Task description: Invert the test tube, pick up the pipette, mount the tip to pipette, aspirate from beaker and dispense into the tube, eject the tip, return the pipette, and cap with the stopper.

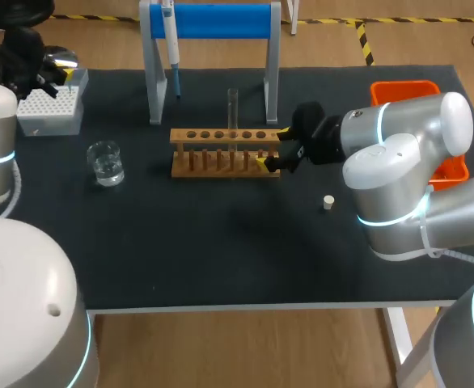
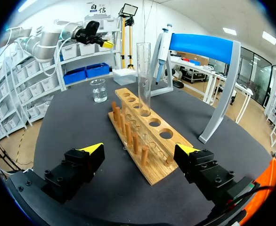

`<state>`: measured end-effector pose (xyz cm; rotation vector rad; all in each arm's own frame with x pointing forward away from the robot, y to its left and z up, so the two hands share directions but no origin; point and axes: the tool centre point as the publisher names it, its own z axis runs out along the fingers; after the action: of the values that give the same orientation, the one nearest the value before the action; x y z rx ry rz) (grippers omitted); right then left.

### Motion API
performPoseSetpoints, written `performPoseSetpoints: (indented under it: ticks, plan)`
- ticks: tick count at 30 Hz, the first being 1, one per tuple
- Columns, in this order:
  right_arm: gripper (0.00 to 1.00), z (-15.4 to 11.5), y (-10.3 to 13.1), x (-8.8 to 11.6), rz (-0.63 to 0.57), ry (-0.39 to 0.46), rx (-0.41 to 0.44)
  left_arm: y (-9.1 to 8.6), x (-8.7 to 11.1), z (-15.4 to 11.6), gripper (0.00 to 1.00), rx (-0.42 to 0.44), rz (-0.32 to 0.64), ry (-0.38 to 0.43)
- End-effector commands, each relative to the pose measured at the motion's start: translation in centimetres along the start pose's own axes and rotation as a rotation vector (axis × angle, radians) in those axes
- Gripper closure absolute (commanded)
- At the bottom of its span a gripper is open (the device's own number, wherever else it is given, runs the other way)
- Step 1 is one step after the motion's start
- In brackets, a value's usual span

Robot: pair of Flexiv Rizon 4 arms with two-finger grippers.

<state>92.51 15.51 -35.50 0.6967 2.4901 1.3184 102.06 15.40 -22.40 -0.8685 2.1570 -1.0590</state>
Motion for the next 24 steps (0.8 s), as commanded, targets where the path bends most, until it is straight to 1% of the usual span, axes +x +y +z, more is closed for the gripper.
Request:
performPoseSetpoints:
  ticks: [1,6,7,8,11,15,17,20,22,24]
  plan:
    - [0.0,0.0,0.0,0.0,0.0,0.001,0.001,-0.1,-0.2,-0.6,1.0,-0.006,-0.001,0.063]
    - [0.0,0.0,0.0,0.0,0.0,0.001,0.001,-0.1,-0.2,-0.6,1.0,-0.006,-0.001,0.063]
    - [0.0,0.0,0.0,0.0,0.0,0.001,0.001,-0.7,0.7,-1.0,1.0,-0.006,0.044,0.074]
    - [0.0,0.0,0.0,0.0,0.0,0.001,0.001,-1.3,1.7,-1.5,1.0,0.009,0.064,0.094]
    - [0.0,0.0,0.0,0.0,0.0,0.001,0.001,-2.9,4.6,-2.8,1.0,0.014,0.123,0.148]
    - [0.0,0.0,0.0,0.0,0.0,0.001,0.001,-4.7,8.5,-4.1,1.0,0.007,0.196,0.225]
    - [0.0,0.0,0.0,0.0,0.0,0.001,0.001,-5.5,10.2,-4.6,1.0,0.008,0.214,0.247]
    - [0.0,0.0,0.0,0.0,0.0,0.001,0.001,-6.9,12.9,-5.1,1.0,0.014,0.264,0.309]
    - [0.0,0.0,0.0,0.0,0.0,0.001,0.001,-7.9,14.7,-5.2,1.0,0.011,0.302,0.355]
    - [0.0,0.0,0.0,0.0,0.0,0.001,0.001,-8.8,16.4,-5.2,1.0,0.003,0.318,0.416]
